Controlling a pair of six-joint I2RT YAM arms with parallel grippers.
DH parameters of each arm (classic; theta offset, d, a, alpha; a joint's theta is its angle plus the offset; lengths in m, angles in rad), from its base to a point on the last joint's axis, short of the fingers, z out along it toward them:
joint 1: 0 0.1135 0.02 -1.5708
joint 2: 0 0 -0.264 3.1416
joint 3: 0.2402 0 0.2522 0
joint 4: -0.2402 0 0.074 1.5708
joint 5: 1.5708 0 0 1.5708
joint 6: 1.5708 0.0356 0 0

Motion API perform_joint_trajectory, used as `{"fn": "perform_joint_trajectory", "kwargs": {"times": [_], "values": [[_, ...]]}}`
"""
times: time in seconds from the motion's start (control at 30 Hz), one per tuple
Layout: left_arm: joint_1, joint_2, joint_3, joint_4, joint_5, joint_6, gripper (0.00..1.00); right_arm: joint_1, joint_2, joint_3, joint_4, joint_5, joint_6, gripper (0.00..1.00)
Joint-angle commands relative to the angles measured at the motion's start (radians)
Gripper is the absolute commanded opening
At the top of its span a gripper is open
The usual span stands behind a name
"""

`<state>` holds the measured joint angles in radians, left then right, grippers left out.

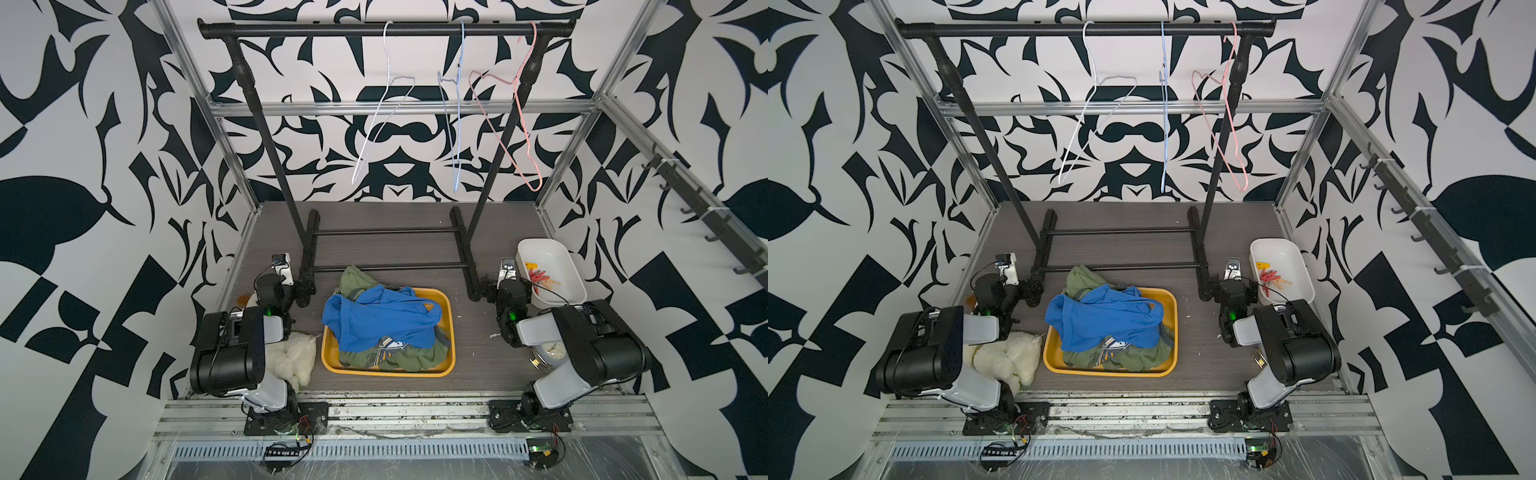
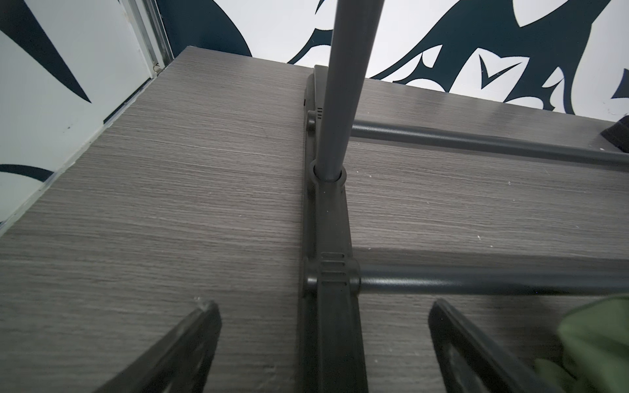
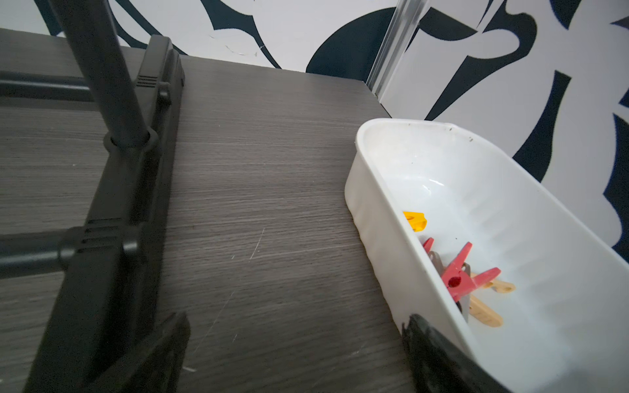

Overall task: Remove the clothespins securing tank tops to the hanger
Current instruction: Reset both arms

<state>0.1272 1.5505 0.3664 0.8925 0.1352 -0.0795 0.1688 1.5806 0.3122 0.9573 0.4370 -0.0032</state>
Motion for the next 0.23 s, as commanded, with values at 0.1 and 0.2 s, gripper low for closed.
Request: {"fn": "perform_joint_trajectory", "kwargs": {"times": [0.1, 0.2], "values": [[0.005, -0.006, 0.01, -0.002, 0.0, -0.004, 0.99, -0.003, -0.019, 0.021, 0.018, 0.005, 0.011, 0.99], [0.005, -0.005, 0.009, 0.001, 0.0, -0.005, 1.0, -0.003, -0.019, 0.021, 0.018, 0.004, 0.011, 0.99]]}}
